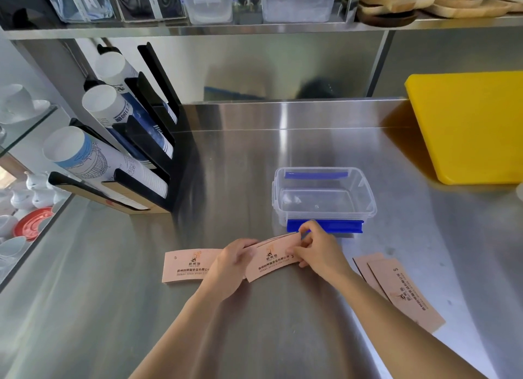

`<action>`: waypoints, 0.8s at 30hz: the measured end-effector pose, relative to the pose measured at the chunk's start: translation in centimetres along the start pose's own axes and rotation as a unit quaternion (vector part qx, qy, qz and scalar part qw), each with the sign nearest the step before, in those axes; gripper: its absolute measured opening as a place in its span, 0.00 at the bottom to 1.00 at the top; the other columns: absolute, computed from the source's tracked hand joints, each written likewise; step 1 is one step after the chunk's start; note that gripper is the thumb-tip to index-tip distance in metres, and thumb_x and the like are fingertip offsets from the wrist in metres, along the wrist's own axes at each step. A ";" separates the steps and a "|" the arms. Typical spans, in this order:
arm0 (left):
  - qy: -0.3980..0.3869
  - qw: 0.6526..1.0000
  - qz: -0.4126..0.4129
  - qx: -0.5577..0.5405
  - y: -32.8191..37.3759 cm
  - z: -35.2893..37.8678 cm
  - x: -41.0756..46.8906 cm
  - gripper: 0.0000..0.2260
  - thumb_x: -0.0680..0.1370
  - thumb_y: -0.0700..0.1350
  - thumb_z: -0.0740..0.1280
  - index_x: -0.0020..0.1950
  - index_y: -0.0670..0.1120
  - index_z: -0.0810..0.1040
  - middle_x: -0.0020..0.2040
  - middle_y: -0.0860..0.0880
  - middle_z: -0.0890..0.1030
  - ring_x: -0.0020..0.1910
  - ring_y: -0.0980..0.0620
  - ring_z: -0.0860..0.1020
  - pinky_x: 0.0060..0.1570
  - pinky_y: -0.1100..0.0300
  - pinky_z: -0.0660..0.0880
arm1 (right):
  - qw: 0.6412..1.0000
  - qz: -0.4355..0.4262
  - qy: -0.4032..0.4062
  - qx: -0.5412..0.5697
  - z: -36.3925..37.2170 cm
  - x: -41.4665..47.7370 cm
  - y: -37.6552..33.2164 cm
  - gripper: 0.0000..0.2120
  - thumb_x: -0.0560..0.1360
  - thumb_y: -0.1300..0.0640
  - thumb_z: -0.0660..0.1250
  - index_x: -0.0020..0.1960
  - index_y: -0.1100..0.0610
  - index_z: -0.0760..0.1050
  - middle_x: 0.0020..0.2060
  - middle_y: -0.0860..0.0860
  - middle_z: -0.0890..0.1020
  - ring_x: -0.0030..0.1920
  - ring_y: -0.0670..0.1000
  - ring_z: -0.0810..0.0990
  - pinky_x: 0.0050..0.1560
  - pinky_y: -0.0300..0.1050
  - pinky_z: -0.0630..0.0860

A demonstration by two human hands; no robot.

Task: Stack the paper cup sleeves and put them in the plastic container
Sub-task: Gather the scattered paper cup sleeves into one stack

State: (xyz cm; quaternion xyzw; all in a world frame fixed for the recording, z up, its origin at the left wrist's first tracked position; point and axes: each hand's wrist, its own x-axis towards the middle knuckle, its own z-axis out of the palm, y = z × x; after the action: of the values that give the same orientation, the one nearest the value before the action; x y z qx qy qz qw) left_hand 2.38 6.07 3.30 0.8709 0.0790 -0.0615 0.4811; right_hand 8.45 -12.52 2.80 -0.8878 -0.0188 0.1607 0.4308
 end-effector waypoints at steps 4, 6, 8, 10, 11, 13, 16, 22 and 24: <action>0.020 1.000 -0.011 0.002 0.2 1.1 0.0 0.09 0.76 0.41 0.62 0.54 0.52 0.76 0.49 0.52 0.80 0.50 0.51 0.77 0.48 0.62 0.73 | 0.999 -0.029 -0.010 -0.019 -0.4 -0.2 -0.1 0.13 0.70 0.55 0.71 0.53 0.52 0.74 0.39 0.47 0.79 0.36 0.50 0.81 0.44 0.45 0.80; 0.025 0.999 0.019 0.028 0.5 1.6 0.0 0.10 0.77 0.40 0.61 0.56 0.48 0.76 0.49 0.53 0.78 0.50 0.52 0.76 0.44 0.71 0.68 | 0.999 -0.041 -0.001 -0.024 -1.2 -0.2 0.1 0.14 0.69 0.53 0.72 0.54 0.52 0.76 0.43 0.45 0.77 0.45 0.48 0.77 0.49 0.44 0.78; 0.031 0.997 0.050 0.042 1.0 2.3 0.1 0.10 0.77 0.39 0.60 0.57 0.46 0.76 0.49 0.53 0.77 0.50 0.54 0.75 0.44 0.76 0.67 | 0.999 -0.046 0.004 -0.010 -2.3 -0.5 0.7 0.15 0.69 0.51 0.72 0.55 0.52 0.76 0.44 0.43 0.77 0.47 0.45 0.75 0.49 0.39 0.74; 0.030 0.997 0.064 0.043 1.7 3.2 0.3 0.10 0.77 0.37 0.60 0.57 0.44 0.76 0.48 0.53 0.76 0.49 0.55 0.74 0.43 0.82 0.64 | 0.998 -0.044 0.030 0.024 -3.5 -0.9 1.4 0.13 0.70 0.50 0.71 0.53 0.52 0.77 0.42 0.42 0.77 0.45 0.43 0.75 0.47 0.36 0.72; 0.027 0.996 0.070 0.043 2.0 3.7 0.4 0.11 0.77 0.37 0.60 0.56 0.44 0.76 0.48 0.53 0.76 0.48 0.55 0.73 0.42 0.83 0.64 | 0.997 -0.040 0.057 0.034 -4.2 -1.1 1.8 0.11 0.70 0.51 0.70 0.50 0.53 0.78 0.40 0.43 0.78 0.43 0.43 0.75 0.47 0.37 0.73; 0.019 0.996 0.081 0.044 2.5 4.7 0.7 0.11 0.77 0.36 0.59 0.57 0.44 0.76 0.50 0.52 0.76 0.49 0.54 0.73 0.42 0.81 0.65 | 0.994 -0.024 0.110 0.010 -5.6 -1.2 2.9 0.08 0.70 0.53 0.70 0.47 0.55 0.78 0.38 0.47 0.78 0.40 0.47 0.75 0.47 0.44 0.75; 0.002 0.996 0.082 0.040 3.2 5.8 0.8 0.12 0.78 0.36 0.57 0.59 0.43 0.74 0.55 0.48 0.77 0.52 0.54 0.72 0.46 0.71 0.66 | 0.991 0.038 0.082 -0.098 -8.1 -1.6 4.8 0.11 0.69 0.53 0.72 0.49 0.55 0.76 0.47 0.50 0.78 0.45 0.49 0.76 0.50 0.47 0.76; -0.010 0.995 0.088 0.035 4.0 7.6 0.9 0.13 0.78 0.36 0.57 0.59 0.45 0.74 0.57 0.47 0.78 0.54 0.52 0.73 0.51 0.62 0.67 | 0.943 0.176 -0.006 -0.283 -10.9 -3.9 7.2 0.33 0.62 0.45 0.75 0.62 0.51 0.68 0.59 0.52 0.71 0.59 0.55 0.71 0.57 0.49 0.69; -0.014 0.995 0.092 0.038 4.0 8.1 1.0 0.13 0.78 0.36 0.57 0.60 0.44 0.74 0.58 0.47 0.78 0.55 0.51 0.74 0.52 0.62 0.67 | 0.946 0.192 -0.015 -0.260 -10.7 -4.4 7.7 0.38 0.60 0.46 0.77 0.65 0.51 0.64 0.60 0.54 0.69 0.58 0.56 0.72 0.55 0.48 0.71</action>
State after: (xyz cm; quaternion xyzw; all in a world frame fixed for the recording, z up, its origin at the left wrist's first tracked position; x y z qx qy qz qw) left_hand 3.90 -2.85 2.16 0.8913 -0.0105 -0.0321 0.4522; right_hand 6.73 -26.20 4.23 -0.9533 0.1049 0.2430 0.1453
